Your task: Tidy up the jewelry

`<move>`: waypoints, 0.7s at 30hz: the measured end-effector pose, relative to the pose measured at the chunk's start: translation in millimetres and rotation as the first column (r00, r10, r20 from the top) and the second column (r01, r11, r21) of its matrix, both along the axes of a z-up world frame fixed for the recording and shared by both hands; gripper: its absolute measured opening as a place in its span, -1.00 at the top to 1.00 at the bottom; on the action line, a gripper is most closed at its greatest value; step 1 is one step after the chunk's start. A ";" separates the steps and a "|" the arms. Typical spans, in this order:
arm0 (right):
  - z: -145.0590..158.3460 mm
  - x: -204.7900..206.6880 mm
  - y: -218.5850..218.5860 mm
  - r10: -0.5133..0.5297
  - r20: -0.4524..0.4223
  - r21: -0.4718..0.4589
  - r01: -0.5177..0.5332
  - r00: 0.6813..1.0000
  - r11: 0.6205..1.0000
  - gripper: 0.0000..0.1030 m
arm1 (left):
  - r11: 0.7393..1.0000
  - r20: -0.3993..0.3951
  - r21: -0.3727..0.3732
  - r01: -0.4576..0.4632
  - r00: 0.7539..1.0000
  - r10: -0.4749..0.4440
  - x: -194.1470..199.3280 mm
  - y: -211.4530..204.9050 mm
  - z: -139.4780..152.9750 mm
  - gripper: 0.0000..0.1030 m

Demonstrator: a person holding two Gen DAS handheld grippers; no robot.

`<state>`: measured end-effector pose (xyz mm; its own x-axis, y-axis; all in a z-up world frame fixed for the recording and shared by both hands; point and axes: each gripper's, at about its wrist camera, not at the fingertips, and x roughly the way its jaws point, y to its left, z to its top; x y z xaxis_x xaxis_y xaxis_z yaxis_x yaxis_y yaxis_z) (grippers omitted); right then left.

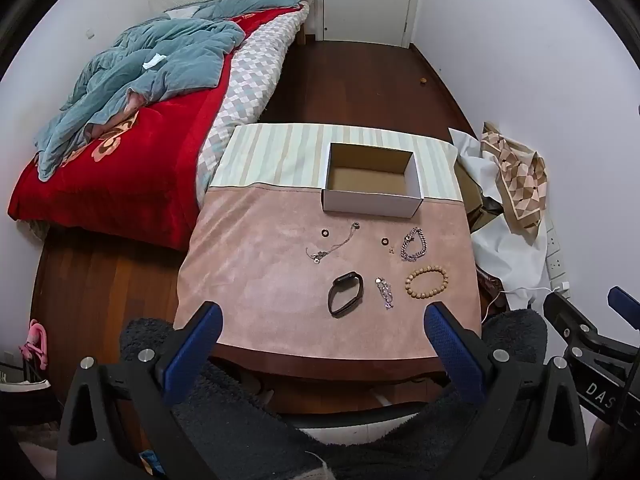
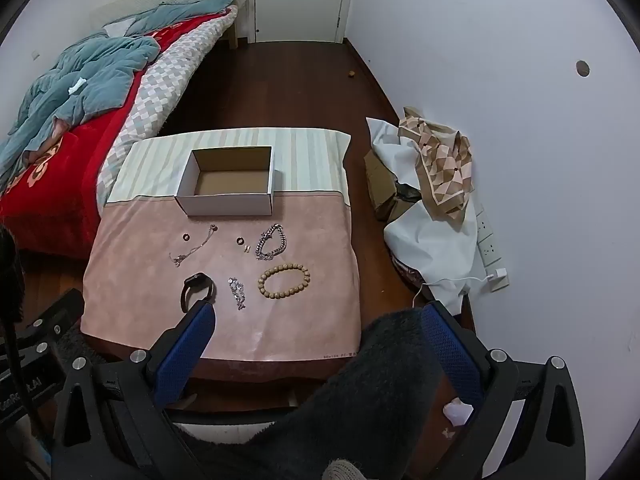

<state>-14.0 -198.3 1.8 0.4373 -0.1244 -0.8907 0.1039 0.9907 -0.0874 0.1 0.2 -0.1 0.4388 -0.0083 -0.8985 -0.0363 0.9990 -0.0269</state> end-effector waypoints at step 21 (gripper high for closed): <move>6.1 -3.5 2.3 0.009 0.008 -0.005 -0.009 1.000 1.000 -1.00 | 1.000 0.007 0.013 -0.002 1.000 0.002 0.8 2.2 6.6 -1.00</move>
<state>-17.4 -196.0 7.9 0.4456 -0.1253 -0.8864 0.0958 0.9911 -0.0920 0.9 2.4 6.5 0.4450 0.0039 -0.8955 -0.0379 0.9992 -0.0145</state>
